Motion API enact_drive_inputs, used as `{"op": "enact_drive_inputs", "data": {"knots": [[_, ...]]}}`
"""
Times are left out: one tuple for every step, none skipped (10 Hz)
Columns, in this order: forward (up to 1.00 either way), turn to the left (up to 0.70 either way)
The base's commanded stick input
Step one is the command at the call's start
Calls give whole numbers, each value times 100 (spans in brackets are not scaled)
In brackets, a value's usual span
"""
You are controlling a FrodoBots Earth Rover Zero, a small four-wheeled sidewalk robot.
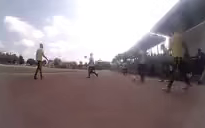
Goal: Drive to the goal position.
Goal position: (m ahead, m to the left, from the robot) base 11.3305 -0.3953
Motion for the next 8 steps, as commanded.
{"op": "enact_drive_inputs", "data": {"knots": [[70, 0], [70, 0], [70, 0], [70, 0], [70, 0], [70, 0], [70, 0], [70, 0]]}}
